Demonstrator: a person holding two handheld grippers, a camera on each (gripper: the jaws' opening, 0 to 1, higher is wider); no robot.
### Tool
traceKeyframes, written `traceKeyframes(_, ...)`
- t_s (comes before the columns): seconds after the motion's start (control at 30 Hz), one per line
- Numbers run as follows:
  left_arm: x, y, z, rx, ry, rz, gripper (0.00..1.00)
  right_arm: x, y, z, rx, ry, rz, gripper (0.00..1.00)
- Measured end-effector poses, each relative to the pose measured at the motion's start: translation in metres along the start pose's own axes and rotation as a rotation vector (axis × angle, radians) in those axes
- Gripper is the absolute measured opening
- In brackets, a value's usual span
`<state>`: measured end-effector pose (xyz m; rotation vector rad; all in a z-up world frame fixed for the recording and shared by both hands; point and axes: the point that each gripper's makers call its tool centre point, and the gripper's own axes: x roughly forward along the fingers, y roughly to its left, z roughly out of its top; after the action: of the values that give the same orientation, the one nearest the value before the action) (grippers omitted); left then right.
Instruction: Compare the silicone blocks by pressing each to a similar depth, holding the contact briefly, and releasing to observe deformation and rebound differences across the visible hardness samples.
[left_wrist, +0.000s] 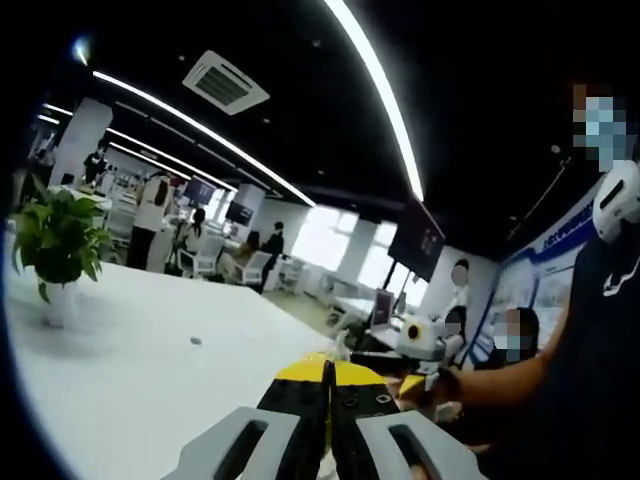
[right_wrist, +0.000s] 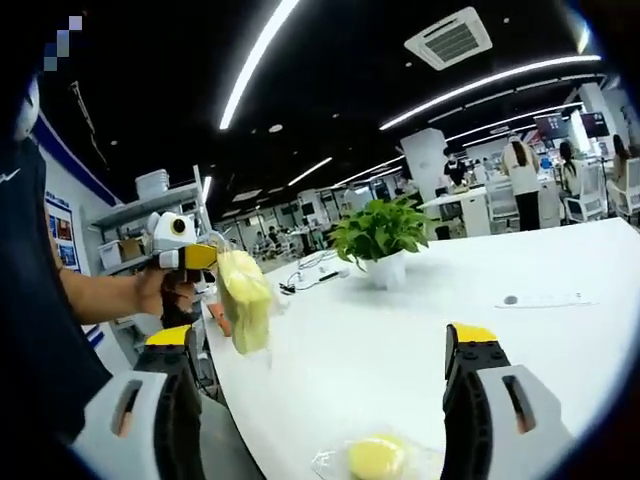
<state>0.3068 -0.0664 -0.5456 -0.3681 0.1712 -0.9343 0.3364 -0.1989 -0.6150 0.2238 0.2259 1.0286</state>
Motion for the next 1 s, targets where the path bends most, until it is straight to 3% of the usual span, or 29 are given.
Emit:
traceKeyframes(0.27,-0.006,0.021,-0.004,-0.044,-0.021,0.051,0.0,-0.029,-0.022,-0.034,-0.018,0.084,-0.106,0.96)
traceKeyframes(0.67,-0.011,0.044,-0.016,-0.081,-0.024,0.116,0.0,-0.077,-0.049,-0.074,-0.028,0.131,-0.241,0.96)
traceKeyframes(1.0,-0.015,0.057,-0.029,-0.133,-0.035,0.146,0.0,-0.096,-0.061,-0.099,-0.026,0.16,-0.31,0.96)
